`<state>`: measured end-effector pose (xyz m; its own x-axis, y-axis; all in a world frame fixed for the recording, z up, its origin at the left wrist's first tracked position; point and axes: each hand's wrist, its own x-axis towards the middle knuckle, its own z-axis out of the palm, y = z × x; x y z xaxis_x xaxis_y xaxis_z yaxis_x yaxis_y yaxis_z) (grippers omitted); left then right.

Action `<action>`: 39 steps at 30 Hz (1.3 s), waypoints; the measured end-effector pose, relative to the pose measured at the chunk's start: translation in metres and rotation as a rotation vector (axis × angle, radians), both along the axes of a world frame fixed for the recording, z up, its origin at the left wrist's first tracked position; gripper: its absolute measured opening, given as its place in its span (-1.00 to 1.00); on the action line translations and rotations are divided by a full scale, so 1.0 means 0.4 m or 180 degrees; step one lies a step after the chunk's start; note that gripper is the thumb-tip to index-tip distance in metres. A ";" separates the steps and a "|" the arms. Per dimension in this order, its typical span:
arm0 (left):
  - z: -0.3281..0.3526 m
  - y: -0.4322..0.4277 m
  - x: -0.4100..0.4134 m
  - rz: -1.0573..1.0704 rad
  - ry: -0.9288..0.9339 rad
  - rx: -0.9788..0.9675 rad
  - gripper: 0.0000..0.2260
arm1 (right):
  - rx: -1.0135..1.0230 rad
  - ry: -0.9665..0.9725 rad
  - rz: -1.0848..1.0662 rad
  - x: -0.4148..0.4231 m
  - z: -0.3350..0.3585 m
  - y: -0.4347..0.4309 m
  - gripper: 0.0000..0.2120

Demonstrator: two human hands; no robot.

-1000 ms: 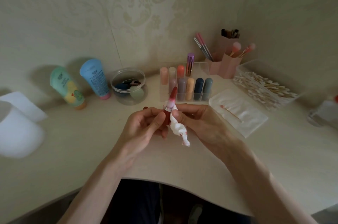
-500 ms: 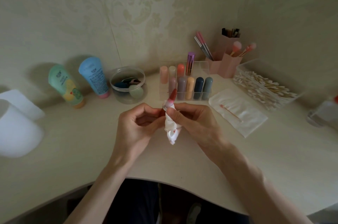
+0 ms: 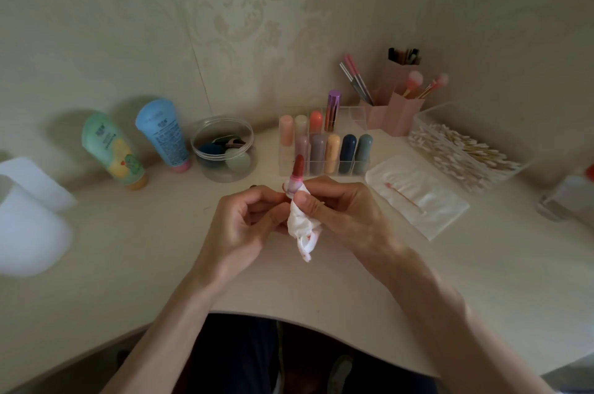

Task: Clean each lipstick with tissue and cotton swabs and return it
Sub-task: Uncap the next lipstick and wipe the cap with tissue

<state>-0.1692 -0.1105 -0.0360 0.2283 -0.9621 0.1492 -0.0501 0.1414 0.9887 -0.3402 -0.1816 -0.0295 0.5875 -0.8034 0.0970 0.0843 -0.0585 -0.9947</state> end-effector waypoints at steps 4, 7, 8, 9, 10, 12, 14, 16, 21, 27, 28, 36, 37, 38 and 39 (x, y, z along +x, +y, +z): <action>-0.001 -0.003 -0.006 0.0304 0.0252 -0.0061 -0.88 | 0.0010 0.0100 -0.0141 0.003 0.004 0.004 -0.80; -0.002 -0.002 -0.008 0.0400 0.0065 -0.0063 -0.80 | 0.0072 0.0263 -0.0178 0.009 0.004 0.007 -0.79; -0.002 -0.002 -0.009 0.0403 -0.0023 -0.0045 -0.83 | 0.0088 0.0278 -0.0201 0.013 0.003 0.007 -0.79; -0.001 -0.003 -0.009 0.0371 -0.0065 -0.0030 -0.84 | 0.0124 0.0242 -0.0238 0.017 0.004 0.008 -0.80; -0.002 -0.004 -0.008 0.0304 -0.0047 -0.0001 -0.83 | 0.0171 0.0161 -0.0296 0.020 0.004 0.007 -0.80; -0.002 -0.006 -0.008 0.0114 0.0116 0.0100 -0.78 | 0.0207 0.0027 -0.0417 0.020 0.008 0.006 -0.78; 0.001 -0.007 -0.010 0.0011 0.0186 0.0163 -0.81 | 0.0144 -0.0029 -0.0382 0.018 0.008 0.007 -0.75; 0.001 -0.007 -0.011 0.0079 0.0243 0.0171 -0.88 | 0.0112 -0.0060 -0.0316 0.017 0.001 0.008 -0.74; -0.013 -0.006 0.001 0.0436 -0.0042 0.0020 -0.90 | -0.0052 0.0161 -0.0456 0.026 -0.010 0.009 -0.81; -0.003 -0.003 -0.002 0.0206 -0.0084 0.0034 -0.84 | 0.0029 0.0015 -0.0502 0.025 -0.004 0.008 -0.78; 0.000 -0.002 -0.004 0.0100 0.0028 0.0079 -0.82 | 0.0070 -0.0030 -0.0496 0.021 -0.002 0.006 -0.78; -0.005 -0.004 -0.003 0.0340 0.0229 0.0105 -0.86 | 0.0024 -0.0043 -0.0445 0.015 0.001 0.010 -0.79; -0.004 -0.004 -0.003 0.0346 0.0217 0.0093 -0.87 | -0.0016 0.0026 -0.0452 0.015 0.000 0.008 -0.78; -0.003 -0.003 -0.003 0.0338 0.0200 0.0086 -0.87 | -0.0072 0.0101 -0.0431 0.014 -0.003 0.005 -0.78; -0.002 -0.003 -0.003 0.0335 0.0193 0.0088 -0.87 | -0.0108 0.0163 -0.0387 0.013 -0.001 0.005 -0.77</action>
